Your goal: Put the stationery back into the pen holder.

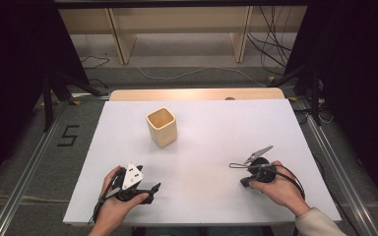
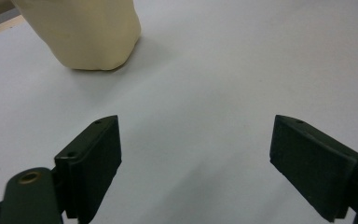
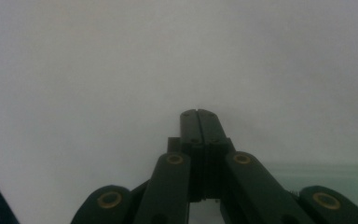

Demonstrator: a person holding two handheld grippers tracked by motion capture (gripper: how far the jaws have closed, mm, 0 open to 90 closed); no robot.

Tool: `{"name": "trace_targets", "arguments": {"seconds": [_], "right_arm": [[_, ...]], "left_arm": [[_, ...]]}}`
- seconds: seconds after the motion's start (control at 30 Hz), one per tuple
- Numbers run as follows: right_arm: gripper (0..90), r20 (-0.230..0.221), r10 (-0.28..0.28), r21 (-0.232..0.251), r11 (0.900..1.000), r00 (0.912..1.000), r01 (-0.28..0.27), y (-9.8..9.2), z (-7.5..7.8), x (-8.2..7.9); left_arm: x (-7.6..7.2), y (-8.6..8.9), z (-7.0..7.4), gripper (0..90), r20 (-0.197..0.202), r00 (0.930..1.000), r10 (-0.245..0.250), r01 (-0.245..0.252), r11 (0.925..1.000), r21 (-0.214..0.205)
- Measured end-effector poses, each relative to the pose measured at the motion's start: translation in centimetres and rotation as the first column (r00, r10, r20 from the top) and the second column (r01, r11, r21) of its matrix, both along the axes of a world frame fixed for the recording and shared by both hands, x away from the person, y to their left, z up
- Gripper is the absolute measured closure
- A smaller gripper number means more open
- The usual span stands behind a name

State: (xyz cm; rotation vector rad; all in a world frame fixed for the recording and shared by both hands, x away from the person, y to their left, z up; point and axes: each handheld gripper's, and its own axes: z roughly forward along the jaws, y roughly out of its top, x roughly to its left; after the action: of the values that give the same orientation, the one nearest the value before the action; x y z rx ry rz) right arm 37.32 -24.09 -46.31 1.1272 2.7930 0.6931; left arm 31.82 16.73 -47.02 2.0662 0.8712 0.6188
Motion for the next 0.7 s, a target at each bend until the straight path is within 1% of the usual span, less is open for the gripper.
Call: {"name": "trace_targets", "arguments": {"seconds": [0.17,0.23,0.33,0.47,0.5,0.7], "right_arm": [[90.0,-0.013,0.004,-0.01,0.9999,0.9999,-0.004,-1.1,0.0,-1.4],[90.0,-0.011,0.001,-0.018,0.9998,0.9999,-0.002,-1.6,0.0,-1.9],[90.0,-0.021,-0.011,-0.011,0.9999,0.9997,0.011,-2.5,0.0,-2.4],[90.0,-0.025,-0.016,-0.015,0.9998,0.9996,0.015,-3.6,0.1,-3.1],[90.0,-0.025,-0.016,-0.015,0.9998,0.9996,0.015,-3.6,0.1,-3.1],[90.0,-0.038,-0.043,-0.029,0.9987,0.9983,0.042,-5.1,0.2,-3.8]], "left_arm": [[0.0,0.0,0.0,16.1,0.0,1.0,0.001,-0.001,1.0,0.0],[0.0,0.0,0.0,16.1,-0.001,1.0,0.001,-0.001,1.0,-0.001],[0.0,0.0,0.0,16.1,0.0,1.0,0.001,-0.001,1.0,0.0],[-0.1,0.0,0.0,16.1,-0.001,1.0,0.0,0.0,1.0,0.0],[-0.1,0.0,0.0,16.1,-0.001,1.0,0.0,0.0,1.0,0.0],[-0.1,0.0,0.0,16.1,0.0,1.0,-0.001,0.001,1.0,0.001]]}}
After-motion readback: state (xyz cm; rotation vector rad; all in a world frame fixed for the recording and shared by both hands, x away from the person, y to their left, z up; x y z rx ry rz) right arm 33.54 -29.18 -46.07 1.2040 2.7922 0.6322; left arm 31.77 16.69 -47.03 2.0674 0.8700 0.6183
